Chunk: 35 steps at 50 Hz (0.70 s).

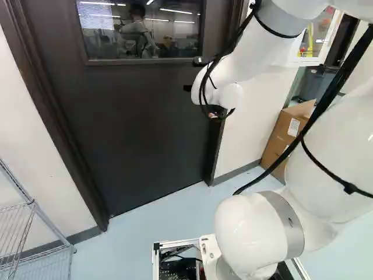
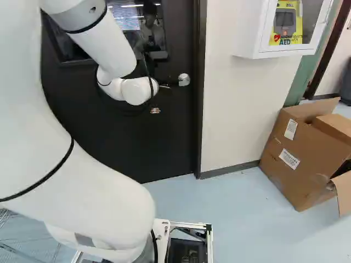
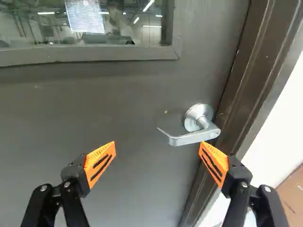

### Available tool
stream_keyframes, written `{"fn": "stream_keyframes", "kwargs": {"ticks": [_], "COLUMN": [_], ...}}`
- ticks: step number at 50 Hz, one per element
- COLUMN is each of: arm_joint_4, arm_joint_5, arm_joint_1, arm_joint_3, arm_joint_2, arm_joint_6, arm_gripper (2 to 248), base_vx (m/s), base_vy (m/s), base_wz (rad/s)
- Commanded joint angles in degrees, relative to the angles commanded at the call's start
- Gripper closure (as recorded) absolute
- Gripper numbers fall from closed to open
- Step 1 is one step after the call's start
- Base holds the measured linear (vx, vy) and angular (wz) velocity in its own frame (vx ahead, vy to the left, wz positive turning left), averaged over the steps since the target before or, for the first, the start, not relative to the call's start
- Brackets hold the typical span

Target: Open the door and move inside

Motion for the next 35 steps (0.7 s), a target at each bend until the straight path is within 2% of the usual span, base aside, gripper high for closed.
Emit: {"fn": "stream_keyframes", "kwargs": {"ticks": [35], "arm_joint_4": [0.0], "arm_joint_5": [0.0], "arm_joint_1": [-0.4], "arm_joint_3": [-11.1], "arm_joint_2": [-8.2], "arm_joint_6": [0.0], "arm_gripper": [3], "base_vx": [0.000], "base_vy": [0.000], "base_wz": [0.000]}}
